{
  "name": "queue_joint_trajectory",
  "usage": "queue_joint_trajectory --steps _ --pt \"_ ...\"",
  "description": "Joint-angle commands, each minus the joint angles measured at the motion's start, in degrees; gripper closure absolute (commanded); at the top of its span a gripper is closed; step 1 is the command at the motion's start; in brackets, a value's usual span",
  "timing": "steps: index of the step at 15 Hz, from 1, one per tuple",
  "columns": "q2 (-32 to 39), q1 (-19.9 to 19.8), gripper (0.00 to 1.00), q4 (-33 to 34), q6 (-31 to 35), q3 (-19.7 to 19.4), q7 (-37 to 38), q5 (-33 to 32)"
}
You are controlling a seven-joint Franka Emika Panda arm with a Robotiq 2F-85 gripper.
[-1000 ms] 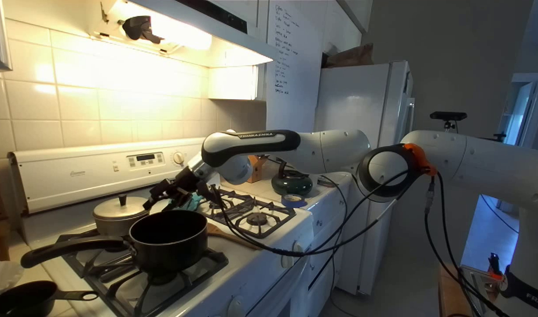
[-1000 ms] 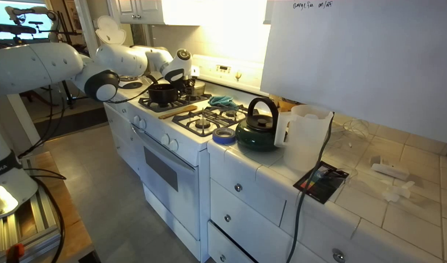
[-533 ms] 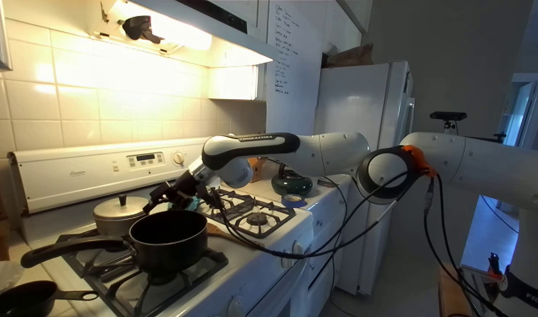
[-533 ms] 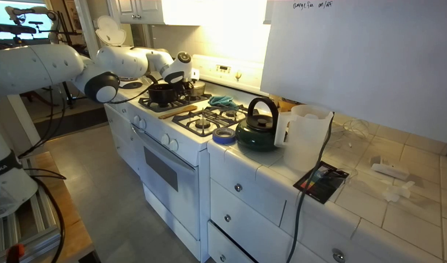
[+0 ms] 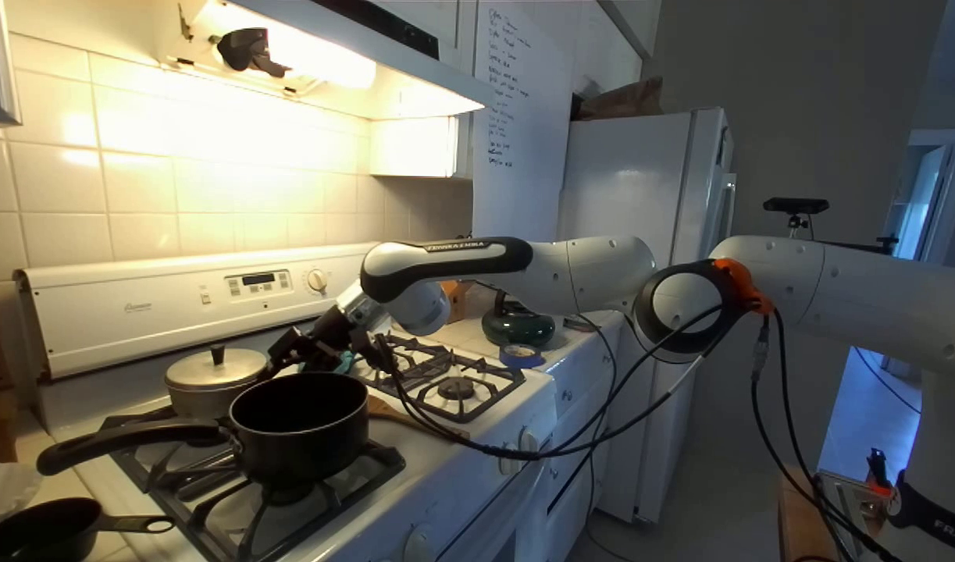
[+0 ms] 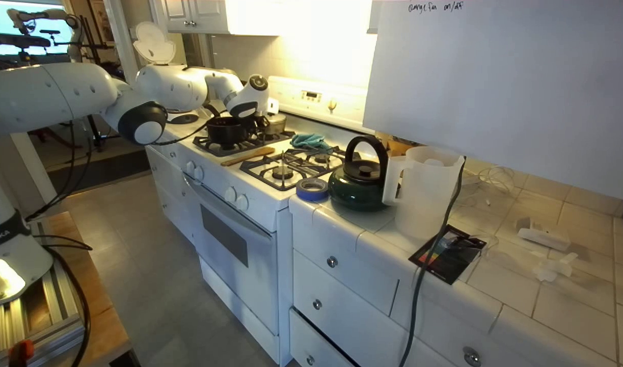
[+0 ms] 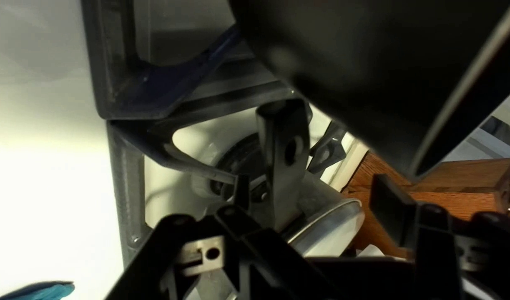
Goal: Move the pot slightly to the left
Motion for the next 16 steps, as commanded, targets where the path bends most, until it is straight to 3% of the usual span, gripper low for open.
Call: queue_joint_trajectory --steps 1,8,9,16 --pt "1.0 0.0 0.54 1.7 -1.3 0.7 0.1 2.1" --pt "1.0 -0.4 0.99 1.7 -1.2 0.7 0.3 2.5" --pt "0.9 -0.3 0.95 1.7 -1.3 0.7 0.5 2.5" --pt "-0.2 0.3 0.94 1.0 3.3 0.9 -1.6 2.3"
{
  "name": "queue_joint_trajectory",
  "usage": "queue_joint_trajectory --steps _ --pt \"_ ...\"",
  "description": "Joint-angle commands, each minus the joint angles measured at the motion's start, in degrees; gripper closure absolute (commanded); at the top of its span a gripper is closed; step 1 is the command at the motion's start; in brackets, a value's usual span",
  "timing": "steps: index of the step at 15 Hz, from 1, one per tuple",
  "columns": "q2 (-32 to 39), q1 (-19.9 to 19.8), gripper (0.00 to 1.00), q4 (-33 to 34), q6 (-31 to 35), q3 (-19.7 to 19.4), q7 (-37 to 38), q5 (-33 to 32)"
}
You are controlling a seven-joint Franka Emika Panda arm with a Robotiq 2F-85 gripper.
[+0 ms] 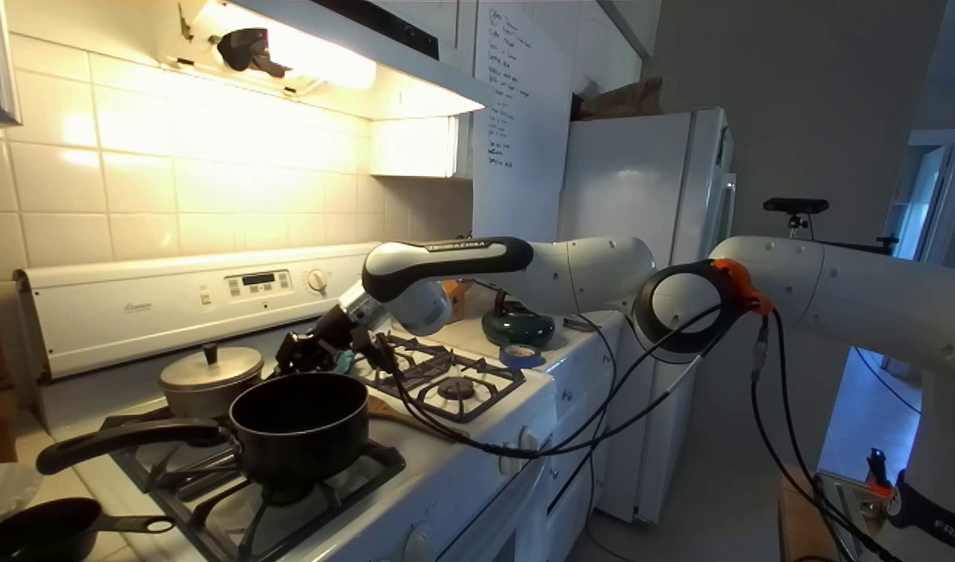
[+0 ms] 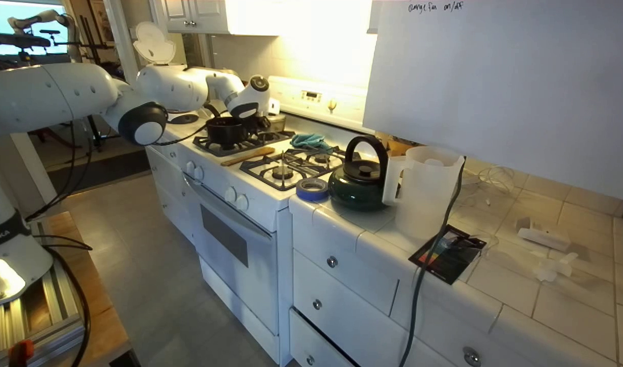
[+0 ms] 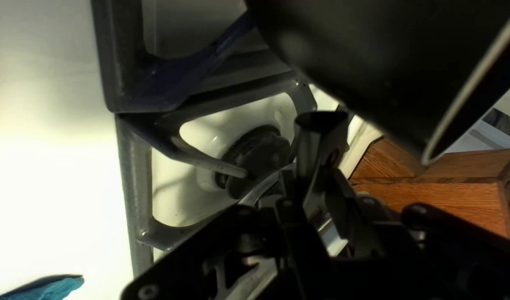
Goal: Move the pot slightly to the left
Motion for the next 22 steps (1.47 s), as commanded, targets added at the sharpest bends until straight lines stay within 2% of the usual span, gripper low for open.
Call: queue_joint_trajectory --steps 1,8,14,18,20,22 --pt "-0.6 0.7 0.94 0.8 4.0 1.0 -1.8 1.6" --pt "-1.7 3.2 0.94 0.5 12.9 1.9 -1.3 1.2" --pt "-1.6 5.9 0.94 0.4 17.9 0.9 3.6 0.7" --pt "-1.5 8.3 0.94 0.4 23.0 -2.5 9.2 -1.1" --pt "-1.4 9.5 0.94 0.3 26.8 -5.4 13.6 -2.0" --pt "-1.9 10.3 0.94 -0.9 30.0 -10.2 19.1 -3.4"
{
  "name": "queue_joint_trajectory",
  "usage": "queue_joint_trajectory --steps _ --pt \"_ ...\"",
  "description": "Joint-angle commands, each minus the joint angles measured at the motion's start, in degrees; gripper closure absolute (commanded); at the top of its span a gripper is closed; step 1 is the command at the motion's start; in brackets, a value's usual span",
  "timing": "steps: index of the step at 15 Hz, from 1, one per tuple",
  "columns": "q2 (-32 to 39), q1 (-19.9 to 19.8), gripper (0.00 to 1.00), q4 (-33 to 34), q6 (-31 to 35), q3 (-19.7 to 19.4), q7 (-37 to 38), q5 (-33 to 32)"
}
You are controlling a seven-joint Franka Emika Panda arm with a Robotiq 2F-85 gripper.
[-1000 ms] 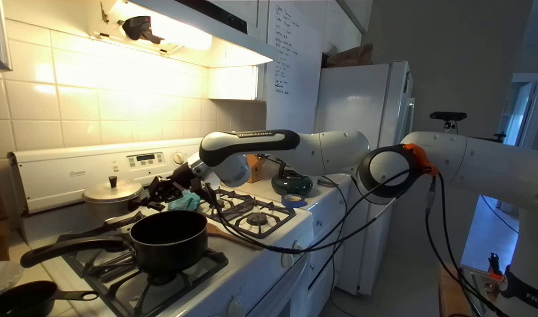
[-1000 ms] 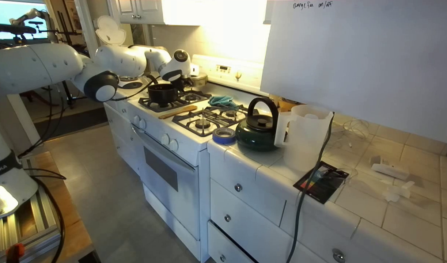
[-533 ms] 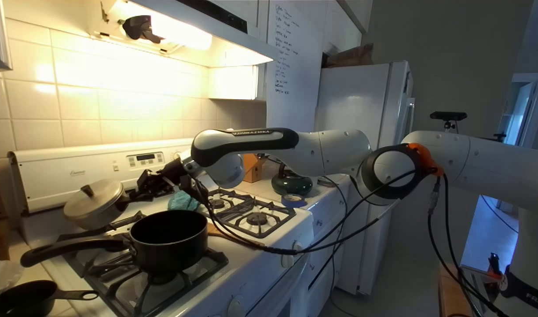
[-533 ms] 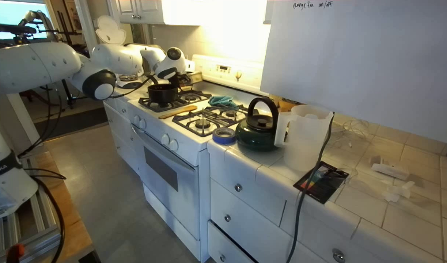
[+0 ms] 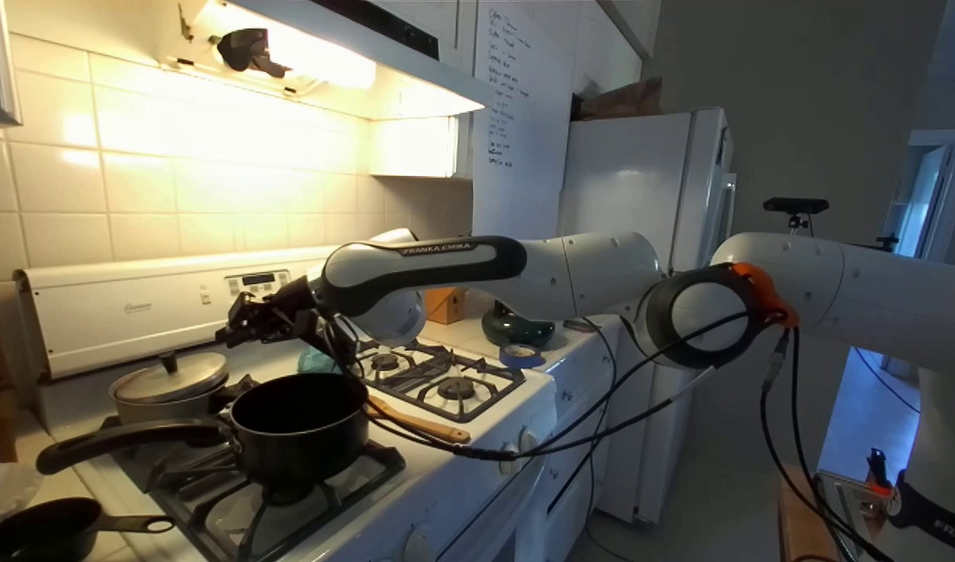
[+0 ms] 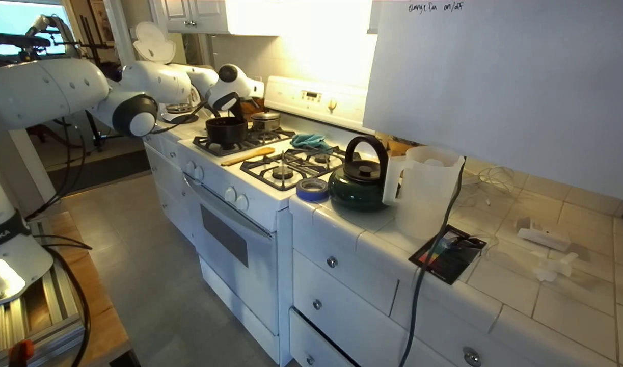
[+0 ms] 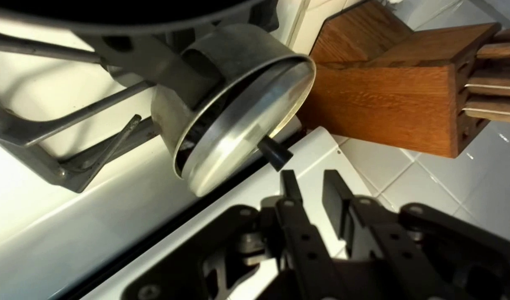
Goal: Move the pot slightly to the left
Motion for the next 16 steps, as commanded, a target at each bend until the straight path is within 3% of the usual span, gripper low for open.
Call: queue_joint_trajectory --steps 1,2,3,4,6,12,16 --pt "-1.1 1.3 0.94 -1.7 3.4 -8.2 10.6 -3.8" --pt "-1.6 1.6 0.94 -2.1 3.5 -11.7 14.3 -5.1" --pt "-3.8 1.7 0.94 -4.0 -0.8 -17.5 17.6 -5.5" --pt "-4.7 1.9 0.94 -4.2 -3.7 -20.7 19.9 -6.5" --pt "-4.4 1.5 0.94 -0.5 -13.3 -22.3 22.0 -10.7" --pt "-11.2 -0.1 0.94 -1.6 -38.1 -15.2 12.7 -10.5" --pt "-12.7 1.2 0.94 -1.0 -47.0 -13.8 13.6 -10.5"
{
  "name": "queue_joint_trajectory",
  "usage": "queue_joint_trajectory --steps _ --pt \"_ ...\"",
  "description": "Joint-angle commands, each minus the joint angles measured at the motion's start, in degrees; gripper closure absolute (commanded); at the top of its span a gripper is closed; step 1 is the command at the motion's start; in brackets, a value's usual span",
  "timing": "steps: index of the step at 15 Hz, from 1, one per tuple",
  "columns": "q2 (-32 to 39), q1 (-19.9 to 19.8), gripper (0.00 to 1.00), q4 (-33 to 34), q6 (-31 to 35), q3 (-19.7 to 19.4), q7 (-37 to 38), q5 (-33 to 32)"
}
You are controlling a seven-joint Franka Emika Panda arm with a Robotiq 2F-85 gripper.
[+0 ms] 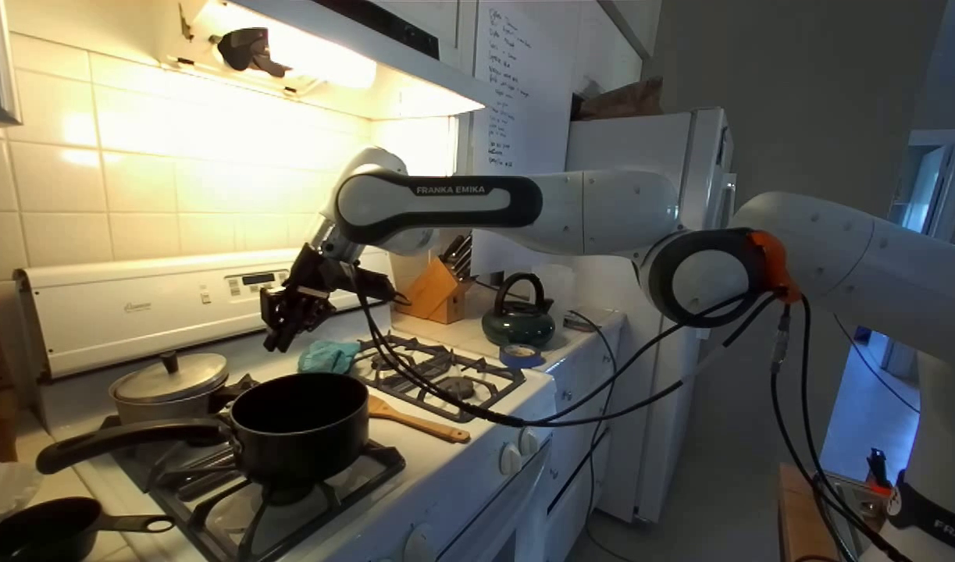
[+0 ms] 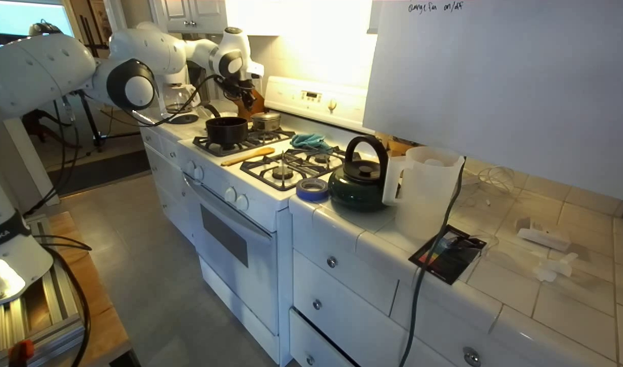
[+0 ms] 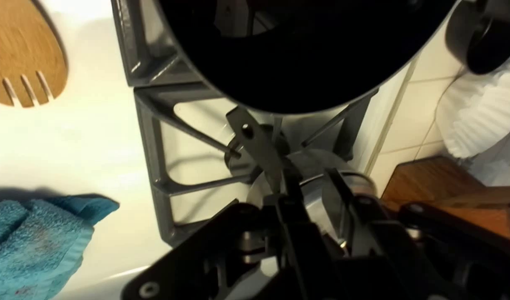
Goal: Move the pot slightly to the left
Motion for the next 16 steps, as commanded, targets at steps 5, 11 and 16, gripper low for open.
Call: queue_joint_trajectory --steps 5,11,16 --pt "-1.0 1.8 0.82 0.2 -5.6 1.5 0.7 -0.7" --pt "-3.5 -1.2 0.24 -1.2 -6.2 0.4 -0.6 -1.4" --pt "-5.1 -0.8 0.0 -1.8 -14.8 1.1 -9.1 -2.6"
